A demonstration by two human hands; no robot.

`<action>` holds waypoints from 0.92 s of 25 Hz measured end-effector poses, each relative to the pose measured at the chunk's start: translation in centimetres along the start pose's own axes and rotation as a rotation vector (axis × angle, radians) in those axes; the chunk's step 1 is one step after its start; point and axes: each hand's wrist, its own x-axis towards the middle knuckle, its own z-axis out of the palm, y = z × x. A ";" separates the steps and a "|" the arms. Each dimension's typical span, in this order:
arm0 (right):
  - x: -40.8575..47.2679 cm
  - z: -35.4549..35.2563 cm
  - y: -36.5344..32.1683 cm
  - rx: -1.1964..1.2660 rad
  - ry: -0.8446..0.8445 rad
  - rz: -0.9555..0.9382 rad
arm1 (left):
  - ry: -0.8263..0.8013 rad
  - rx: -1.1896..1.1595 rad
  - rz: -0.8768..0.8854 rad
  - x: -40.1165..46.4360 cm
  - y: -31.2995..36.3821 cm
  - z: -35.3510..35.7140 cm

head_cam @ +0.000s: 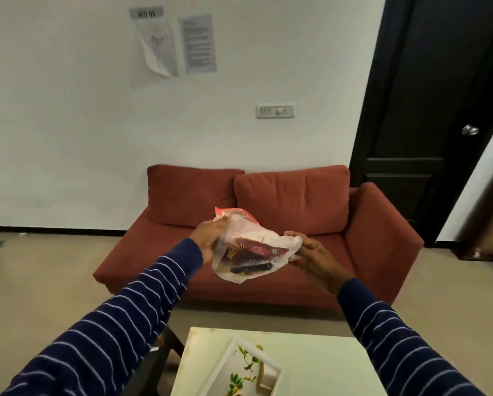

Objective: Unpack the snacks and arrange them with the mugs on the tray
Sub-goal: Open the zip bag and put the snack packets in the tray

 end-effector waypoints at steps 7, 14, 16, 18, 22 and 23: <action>-1.7 0.2 -3.1 0.023 0.082 0.007 | -0.155 -0.098 0.296 -0.8 3.2 2.2; -1.7 3.1 -7.3 0.018 0.150 -0.076 | -0.264 -0.087 0.498 -1.7 5.3 1.9; -0.8 4.5 -8.6 -0.115 0.318 -0.131 | -0.277 -0.055 0.509 -2.0 5.5 1.5; 0.3 5.6 -9.8 -0.512 0.508 -0.247 | -0.269 0.018 0.537 -2.0 5.3 1.3; 1.5 8.6 -11.2 -1.309 0.335 -0.555 | -0.242 0.161 0.647 -2.5 4.5 1.8; 1.9 9.6 -11.6 -1.403 0.288 -0.580 | -0.238 0.184 0.687 -2.7 4.3 2.0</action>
